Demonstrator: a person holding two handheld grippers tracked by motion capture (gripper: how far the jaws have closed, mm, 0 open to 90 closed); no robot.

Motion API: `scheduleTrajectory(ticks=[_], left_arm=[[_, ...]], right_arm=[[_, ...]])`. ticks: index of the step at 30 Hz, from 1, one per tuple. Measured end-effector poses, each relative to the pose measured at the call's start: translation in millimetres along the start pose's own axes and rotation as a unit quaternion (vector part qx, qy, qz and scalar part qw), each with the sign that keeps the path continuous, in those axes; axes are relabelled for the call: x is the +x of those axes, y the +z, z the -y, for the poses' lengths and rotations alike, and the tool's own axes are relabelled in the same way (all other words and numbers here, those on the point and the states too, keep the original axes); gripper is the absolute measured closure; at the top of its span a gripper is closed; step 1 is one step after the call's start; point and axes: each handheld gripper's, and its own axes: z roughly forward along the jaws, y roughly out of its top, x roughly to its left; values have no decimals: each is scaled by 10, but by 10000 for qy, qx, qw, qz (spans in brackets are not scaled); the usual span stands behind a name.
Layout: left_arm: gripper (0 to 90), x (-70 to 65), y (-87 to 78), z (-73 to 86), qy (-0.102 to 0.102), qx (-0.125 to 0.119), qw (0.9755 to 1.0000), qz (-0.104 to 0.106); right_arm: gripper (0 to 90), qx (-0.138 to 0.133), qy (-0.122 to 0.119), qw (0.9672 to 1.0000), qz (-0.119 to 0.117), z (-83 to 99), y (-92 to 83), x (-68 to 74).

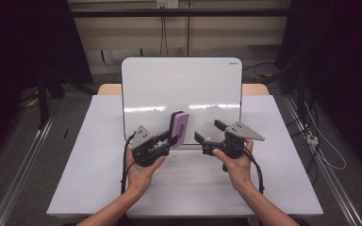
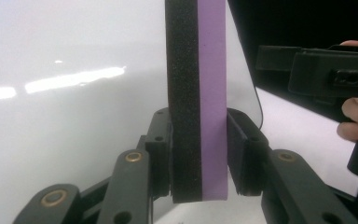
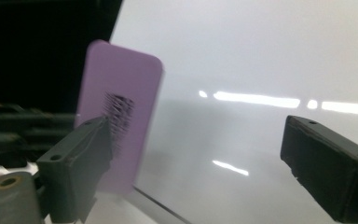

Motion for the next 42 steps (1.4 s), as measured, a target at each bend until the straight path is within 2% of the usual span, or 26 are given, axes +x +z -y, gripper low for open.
scheduleTrajectory(ticks=[5,7,10,16,19,22,24,27,28,30,31,32,33,36,39,42], left_arm=[[649,-27,-73,-76,286,137,9995,-64],[649,-11,-120,-118,362,162,9992,-86],[649,37,-208,-161,588,243,9977,-211],[649,166,-382,-204,734,246,9954,-561],[649,229,-480,-229,721,259,9947,-680],[649,298,-570,-250,795,313,9926,-859],[649,334,-614,-264,816,326,9916,-946],[649,369,-667,-281,957,438,9884,-1095],[649,374,-683,-279,941,451,9881,-1133],[649,381,-705,-271,1002,512,9859,-1236],[649,388,-717,-269,1096,580,9840,-1280],[649,394,-726,-264,1103,614,9833,-1314],[649,402,-729,-260,1071,609,9837,-1311],[649,412,-752,-261,1174,670,9804,-1431],[649,400,-775,-254,1218,768,9787,-1467],[649,393,-791,-226,1331,835,9744,-1610]], right_arm=[[68,143,-57,9998,160,76,-104,-80],[65,166,-86,9997,175,98,-159,-102],[53,221,-188,9994,200,128,-252,-140],[51,268,-313,9980,480,194,-390,-256],[60,340,-416,9964,662,216,-419,-304],[60,358,-474,9953,771,235,-474,-336],[57,321,-461,9956,754,247,-518,-358],[53,315,-445,9955,773,264,-573,-383],[53,325,-452,9951,822,272,-590,-390],[54,350,-453,9946,867,291,-629,-413],[55,372,-469,9939,924,299,-653,-425],[57,371,-486,9934,970,308,-676,-437],[57,376,-480,9931,999,316,-700,-451],[58,411,-517,9916,1110,337,-766,-482],[58,466,-543,9906,1165,362,-833,-503],[58,533,-547,9896,1218,410,-890,-527]])
